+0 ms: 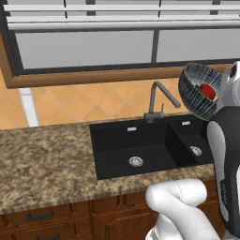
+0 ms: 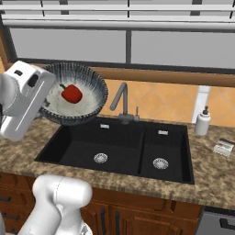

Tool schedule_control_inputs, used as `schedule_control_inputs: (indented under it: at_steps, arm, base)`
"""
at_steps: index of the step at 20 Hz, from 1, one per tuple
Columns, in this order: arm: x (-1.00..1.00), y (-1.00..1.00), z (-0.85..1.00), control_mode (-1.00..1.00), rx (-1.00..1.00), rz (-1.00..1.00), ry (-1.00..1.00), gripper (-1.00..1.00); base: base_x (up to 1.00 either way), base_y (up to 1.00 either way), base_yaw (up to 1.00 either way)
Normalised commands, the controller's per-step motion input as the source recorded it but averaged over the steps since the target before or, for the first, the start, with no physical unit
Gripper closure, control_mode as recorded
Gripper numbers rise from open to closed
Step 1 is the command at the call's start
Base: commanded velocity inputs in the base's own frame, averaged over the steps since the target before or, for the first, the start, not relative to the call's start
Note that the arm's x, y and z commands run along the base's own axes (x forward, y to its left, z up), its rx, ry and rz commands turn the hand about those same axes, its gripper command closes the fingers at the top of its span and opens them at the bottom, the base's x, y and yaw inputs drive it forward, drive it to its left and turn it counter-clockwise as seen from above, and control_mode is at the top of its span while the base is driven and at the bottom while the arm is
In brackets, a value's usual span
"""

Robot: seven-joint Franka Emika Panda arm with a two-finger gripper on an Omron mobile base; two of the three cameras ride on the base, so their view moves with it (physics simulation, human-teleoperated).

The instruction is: Pick the bell pepper from the sink and place it in the bowl. Then pick the bowl and place it in the microwave. Then close the microwave door and press the start button.

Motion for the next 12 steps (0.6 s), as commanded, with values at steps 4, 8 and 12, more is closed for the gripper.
schedule_control_inputs:
  at_steps: [4, 8, 12]
  arm:
    - [-0.17, 0.05, 0.28, -1.00, 0.00, 0.00, -0.04, 1.00]
    - [-0.02, 0.06, 0.08, -1.00, -0.06, 0.00, -0.01, 1.00]
    - [-0.02, 0.00, 0.00, 1.00, -0.01, 0.00, 0.00, 1.00]
  base:
    - [0.00, 0.00, 0.00]
    - [0.00, 0.00, 0.00]
    - [-0.54, -0.06, 0.00]
